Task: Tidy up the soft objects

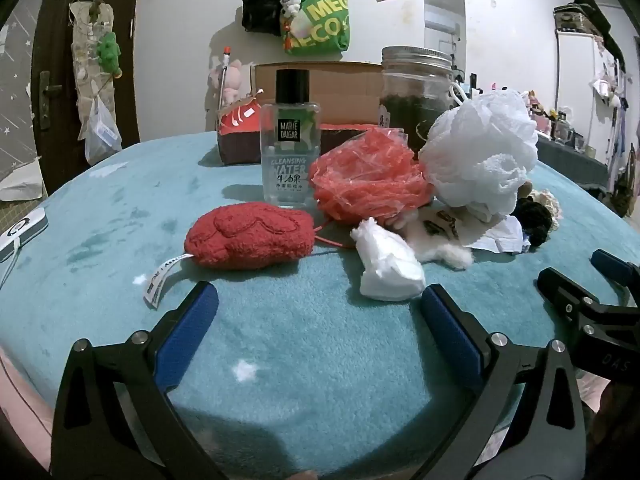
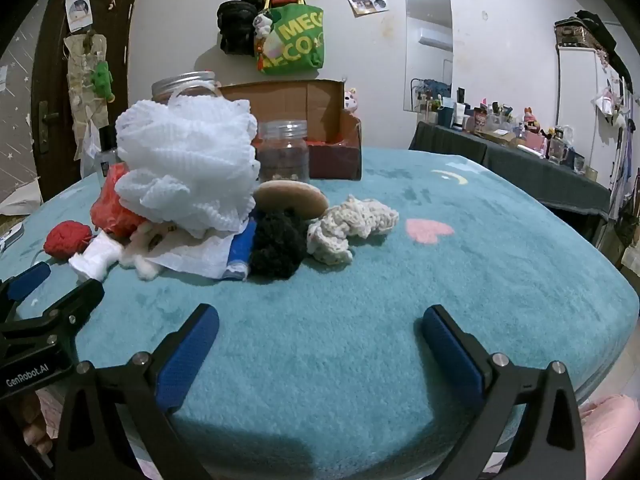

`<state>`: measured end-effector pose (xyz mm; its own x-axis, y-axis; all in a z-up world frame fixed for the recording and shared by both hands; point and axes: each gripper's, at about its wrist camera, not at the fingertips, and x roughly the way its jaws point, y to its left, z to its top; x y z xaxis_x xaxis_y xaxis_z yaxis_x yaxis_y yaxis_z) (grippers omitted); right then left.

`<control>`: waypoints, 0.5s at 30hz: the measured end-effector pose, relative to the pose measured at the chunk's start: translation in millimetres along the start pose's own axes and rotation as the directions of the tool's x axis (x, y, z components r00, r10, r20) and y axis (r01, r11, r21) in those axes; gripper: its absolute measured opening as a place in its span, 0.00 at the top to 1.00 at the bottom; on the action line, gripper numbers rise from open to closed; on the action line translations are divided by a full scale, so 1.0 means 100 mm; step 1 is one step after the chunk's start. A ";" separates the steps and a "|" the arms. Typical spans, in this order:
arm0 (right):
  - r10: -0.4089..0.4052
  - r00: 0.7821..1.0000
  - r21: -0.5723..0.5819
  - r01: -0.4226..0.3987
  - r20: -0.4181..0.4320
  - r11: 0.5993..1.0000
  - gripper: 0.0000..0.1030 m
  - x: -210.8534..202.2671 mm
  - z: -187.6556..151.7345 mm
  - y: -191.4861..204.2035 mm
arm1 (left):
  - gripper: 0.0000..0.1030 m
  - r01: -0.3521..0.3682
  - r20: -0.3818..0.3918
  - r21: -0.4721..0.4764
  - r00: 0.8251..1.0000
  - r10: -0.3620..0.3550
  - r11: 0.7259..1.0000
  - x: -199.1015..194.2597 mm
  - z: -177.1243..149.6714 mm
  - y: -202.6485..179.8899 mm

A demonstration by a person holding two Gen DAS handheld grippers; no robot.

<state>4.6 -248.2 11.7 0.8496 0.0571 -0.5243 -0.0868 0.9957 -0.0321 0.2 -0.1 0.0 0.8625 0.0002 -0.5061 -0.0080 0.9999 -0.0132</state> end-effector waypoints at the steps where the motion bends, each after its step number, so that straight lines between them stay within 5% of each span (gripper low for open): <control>1: -0.002 1.000 -0.004 0.002 -0.001 1.000 0.00 0.00 0.00 0.00 | 0.00 0.002 0.002 -0.004 1.000 -0.002 1.000 0.00 0.00 0.00; 15: 0.000 1.000 0.001 0.000 -0.009 1.000 0.00 -0.01 0.00 0.02 | 0.00 0.000 0.001 0.001 1.000 0.000 1.000 0.00 0.00 0.00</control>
<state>3.3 -246.4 12.0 0.8451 0.0564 -0.5317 -0.0861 0.9958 -0.0313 0.1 0.0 0.0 0.8630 0.0007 -0.5051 -0.0080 0.9999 -0.0123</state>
